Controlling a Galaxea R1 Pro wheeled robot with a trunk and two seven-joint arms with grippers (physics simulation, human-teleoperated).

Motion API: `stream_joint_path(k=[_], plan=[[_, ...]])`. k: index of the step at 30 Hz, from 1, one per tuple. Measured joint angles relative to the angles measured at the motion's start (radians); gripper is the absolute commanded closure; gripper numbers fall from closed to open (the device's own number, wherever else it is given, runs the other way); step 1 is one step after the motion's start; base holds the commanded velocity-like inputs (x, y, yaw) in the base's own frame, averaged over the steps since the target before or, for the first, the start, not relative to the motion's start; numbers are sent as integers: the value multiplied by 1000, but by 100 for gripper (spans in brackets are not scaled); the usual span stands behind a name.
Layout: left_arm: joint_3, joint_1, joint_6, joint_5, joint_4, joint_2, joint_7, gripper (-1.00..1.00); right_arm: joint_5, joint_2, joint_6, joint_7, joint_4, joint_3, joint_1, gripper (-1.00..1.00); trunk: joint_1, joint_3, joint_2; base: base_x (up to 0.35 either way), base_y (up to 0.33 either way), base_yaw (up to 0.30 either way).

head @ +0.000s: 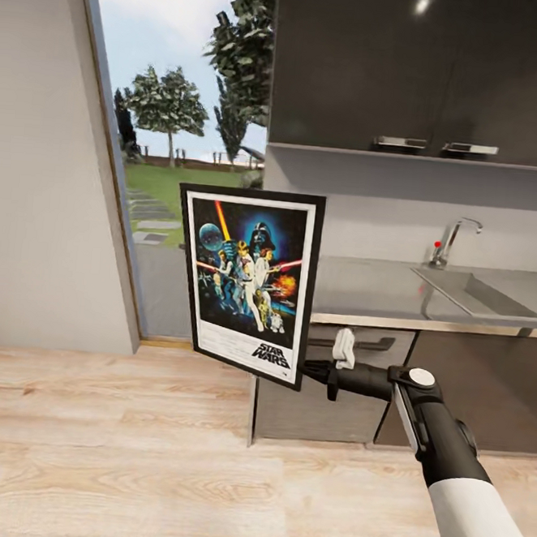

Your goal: Pick up the poster from the kitchen countertop and hang it on one of the wall nails in the kitchen.

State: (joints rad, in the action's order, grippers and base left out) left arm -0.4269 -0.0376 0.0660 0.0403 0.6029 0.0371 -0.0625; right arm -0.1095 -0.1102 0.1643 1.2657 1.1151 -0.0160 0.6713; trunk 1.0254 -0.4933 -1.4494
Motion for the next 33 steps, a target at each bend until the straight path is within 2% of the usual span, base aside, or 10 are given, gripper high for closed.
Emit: stream_joint_path(k=[10, 19, 26, 33], plan=[[0, 0, 0, 0, 0, 0, 0, -100, 0, 0, 0, 0, 0, 1, 0, 100, 0, 0, 0, -45, 76, 270], [0, 0, 0, 0, 0, 0, 0, -100, 0, 0, 0, 0, 0, 1, 0, 100, 0, 0, 0, -2, 256, 273], [2, 1, 1, -1, -1, 0, 0, -100, 1, -1, 5, 1, 2, 0, 0, 100, 0, 0, 0, 0, 113, 42], [2, 1, 0, -1, -1, 0, 0, -100, 1, -1, 6, 0, 2, -2, 0, 100, -27, 22, 49, 0, 1, 0]])
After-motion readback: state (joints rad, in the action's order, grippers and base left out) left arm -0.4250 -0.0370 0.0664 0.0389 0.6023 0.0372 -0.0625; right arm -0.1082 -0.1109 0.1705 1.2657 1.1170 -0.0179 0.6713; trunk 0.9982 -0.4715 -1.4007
